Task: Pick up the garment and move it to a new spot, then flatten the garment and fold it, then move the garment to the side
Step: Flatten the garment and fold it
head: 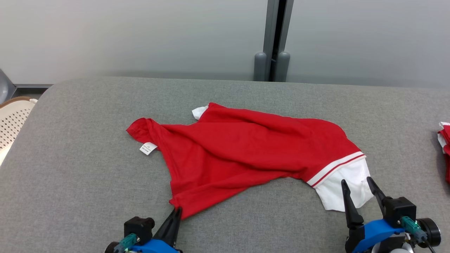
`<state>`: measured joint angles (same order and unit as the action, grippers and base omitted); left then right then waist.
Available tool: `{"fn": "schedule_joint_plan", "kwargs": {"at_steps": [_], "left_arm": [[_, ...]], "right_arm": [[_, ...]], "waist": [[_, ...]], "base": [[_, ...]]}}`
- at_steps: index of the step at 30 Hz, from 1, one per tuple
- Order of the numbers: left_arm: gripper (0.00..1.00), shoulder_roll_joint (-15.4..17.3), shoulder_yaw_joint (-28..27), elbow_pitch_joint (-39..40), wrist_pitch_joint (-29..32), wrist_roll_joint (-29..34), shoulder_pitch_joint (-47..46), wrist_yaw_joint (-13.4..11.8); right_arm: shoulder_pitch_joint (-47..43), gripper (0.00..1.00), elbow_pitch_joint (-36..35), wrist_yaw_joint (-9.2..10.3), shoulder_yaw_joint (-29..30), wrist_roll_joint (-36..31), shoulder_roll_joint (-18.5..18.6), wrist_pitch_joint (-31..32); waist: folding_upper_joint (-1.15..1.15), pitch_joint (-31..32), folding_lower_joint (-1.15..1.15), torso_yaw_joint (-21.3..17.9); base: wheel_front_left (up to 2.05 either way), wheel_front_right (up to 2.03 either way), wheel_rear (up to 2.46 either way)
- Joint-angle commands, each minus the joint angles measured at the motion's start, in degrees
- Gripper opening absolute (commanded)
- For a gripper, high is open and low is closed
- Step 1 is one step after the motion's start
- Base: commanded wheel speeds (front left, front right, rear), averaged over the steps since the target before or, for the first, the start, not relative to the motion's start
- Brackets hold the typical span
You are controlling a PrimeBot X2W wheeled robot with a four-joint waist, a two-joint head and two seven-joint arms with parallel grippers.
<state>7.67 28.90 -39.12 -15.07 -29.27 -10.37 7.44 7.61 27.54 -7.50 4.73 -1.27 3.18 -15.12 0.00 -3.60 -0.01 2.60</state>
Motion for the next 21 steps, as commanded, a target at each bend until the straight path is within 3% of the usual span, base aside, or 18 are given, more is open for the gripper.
{"fn": "schedule_joint_plan", "kwargs": {"at_steps": [1, 12, 19, 20, 21], "left_arm": [[0.0, 0.77, -0.85, -0.6, -0.14, -0.16, 0.07, 0.05], [0.0, 4.26, -9.64, 1.47, -0.14, 6.01, 0.81, -3.38], [0.03, 2.36, -13.58, -0.47, -0.14, 7.03, 6.76, -3.17], [0.38, 1.82, -14.18, -1.24, -0.14, 6.85, 7.57, -3.24], [0.83, 1.29, -14.76, -1.71, -0.14, 6.85, 8.18, -3.42]], "right_arm": [[-1.11, 1.0, 0.03, 0.02, 0.07, 0.15, -0.17, -0.02], [-1.49, 1.0, -0.06, 0.02, -0.57, 0.54, -0.25, -0.01], [-2.99, 1.0, 0.32, 0.02, -1.4, 2.38, -0.29, -0.02], [-3.13, 1.0, 0.36, 0.02, -1.53, 2.51, -0.29, -0.02], [-3.31, 1.0, 0.38, 0.02, -1.65, 2.72, -0.29, -0.02]], "waist": [[0.0, 0.07, 0.01, 0.11], [0.0, 1.59, 0.01, -1.66], [0.0, 2.84, 0.01, -3.23], [0.0, 2.96, 0.01, -3.38], [0.0, 3.06, 0.01, -3.5]], "base": [[0.0, 0.0, 0.0], [0.0, 0.0, 0.0], [0.0, 0.0, 0.0], [0.0, 0.0, 0.0], [0.0, 0.0, 0.0]]}}
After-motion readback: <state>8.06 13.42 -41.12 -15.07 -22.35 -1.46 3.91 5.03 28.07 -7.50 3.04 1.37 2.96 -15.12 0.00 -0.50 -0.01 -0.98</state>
